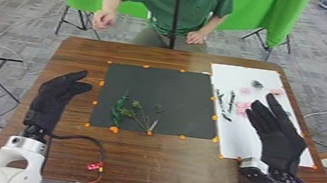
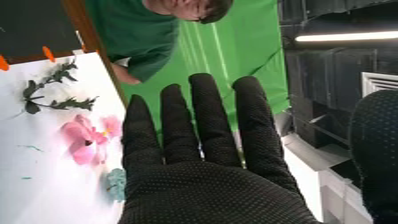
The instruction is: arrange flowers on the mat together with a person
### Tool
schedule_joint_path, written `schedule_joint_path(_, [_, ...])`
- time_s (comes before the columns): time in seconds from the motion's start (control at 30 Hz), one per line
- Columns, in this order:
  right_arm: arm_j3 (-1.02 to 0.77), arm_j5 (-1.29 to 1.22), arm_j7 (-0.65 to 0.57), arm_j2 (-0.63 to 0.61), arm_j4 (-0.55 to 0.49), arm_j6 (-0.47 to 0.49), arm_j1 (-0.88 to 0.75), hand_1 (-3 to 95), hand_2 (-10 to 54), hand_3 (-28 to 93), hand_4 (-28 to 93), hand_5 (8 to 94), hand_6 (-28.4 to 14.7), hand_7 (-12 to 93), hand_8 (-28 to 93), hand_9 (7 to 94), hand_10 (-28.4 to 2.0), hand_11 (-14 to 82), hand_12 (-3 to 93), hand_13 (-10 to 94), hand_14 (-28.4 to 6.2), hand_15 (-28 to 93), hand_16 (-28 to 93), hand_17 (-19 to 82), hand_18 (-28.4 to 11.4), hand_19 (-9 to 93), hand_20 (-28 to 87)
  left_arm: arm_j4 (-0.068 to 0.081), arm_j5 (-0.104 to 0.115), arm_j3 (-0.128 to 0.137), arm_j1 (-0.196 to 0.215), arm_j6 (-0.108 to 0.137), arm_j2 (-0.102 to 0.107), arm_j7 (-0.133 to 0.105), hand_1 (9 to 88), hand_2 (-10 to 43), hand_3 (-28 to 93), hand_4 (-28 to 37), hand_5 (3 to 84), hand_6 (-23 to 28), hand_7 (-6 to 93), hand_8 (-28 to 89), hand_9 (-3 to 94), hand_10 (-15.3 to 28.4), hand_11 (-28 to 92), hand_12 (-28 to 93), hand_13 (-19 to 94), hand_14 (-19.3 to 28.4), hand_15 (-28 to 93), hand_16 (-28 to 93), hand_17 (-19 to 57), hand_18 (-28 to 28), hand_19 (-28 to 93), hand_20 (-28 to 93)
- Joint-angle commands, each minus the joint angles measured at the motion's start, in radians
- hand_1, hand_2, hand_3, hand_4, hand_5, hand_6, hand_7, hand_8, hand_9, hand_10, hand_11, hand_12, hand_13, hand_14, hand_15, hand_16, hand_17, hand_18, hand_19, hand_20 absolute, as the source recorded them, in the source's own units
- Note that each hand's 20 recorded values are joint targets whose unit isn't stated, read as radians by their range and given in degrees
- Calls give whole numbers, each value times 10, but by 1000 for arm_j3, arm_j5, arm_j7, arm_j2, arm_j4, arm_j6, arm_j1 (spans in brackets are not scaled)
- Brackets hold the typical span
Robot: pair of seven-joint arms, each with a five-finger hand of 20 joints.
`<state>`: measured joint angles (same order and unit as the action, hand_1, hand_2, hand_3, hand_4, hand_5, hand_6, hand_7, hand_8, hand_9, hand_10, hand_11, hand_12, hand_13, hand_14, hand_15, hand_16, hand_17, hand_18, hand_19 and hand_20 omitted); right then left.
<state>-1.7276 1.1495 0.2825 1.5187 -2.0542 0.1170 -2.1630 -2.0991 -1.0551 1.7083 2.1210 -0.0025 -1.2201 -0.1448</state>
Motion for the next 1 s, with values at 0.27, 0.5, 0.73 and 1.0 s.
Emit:
schedule_joint_path(0.27, [26,-9,38,12,7,-57,-21,45,38,838,-163,383,3,97,-95,435,-137,48,96,304,-108,103,59,169,-129,44,234,5,-5,3,6,-13,-20,17,251,33,622,-216,493,33,138,-58,528,143,245,167,359,186,196,48,10,149,117,185])
schedule_joint_path(0.5, [26,-10,39,19,10,-57,-20,48,37,845,-166,381,3,103,-96,444,-136,50,97,312,-108,110,57,172,-129,46,236,7,-5,0,3,-16,-22,24,251,34,621,-216,493,33,137,-58,528,143,245,168,358,185,194,47,10,149,118,185])
schedule_joint_path(0.73, [28,-12,29,18,9,-52,-22,51,40,843,-168,386,1,106,-99,447,-137,51,98,325,-111,118,59,176,-130,47,239,6,-7,-1,2,-9,-23,20,253,35,620,-215,493,32,138,-59,528,143,243,167,359,185,195,48,10,148,118,185])
schedule_joint_path(1.0, [27,-6,15,19,9,-43,-17,55,45,840,-168,397,-1,106,-98,459,-140,54,100,350,-115,130,66,180,-130,47,242,7,-8,4,1,-19,-23,23,253,35,622,-216,493,32,138,-59,528,143,246,168,359,185,196,48,10,148,118,185])
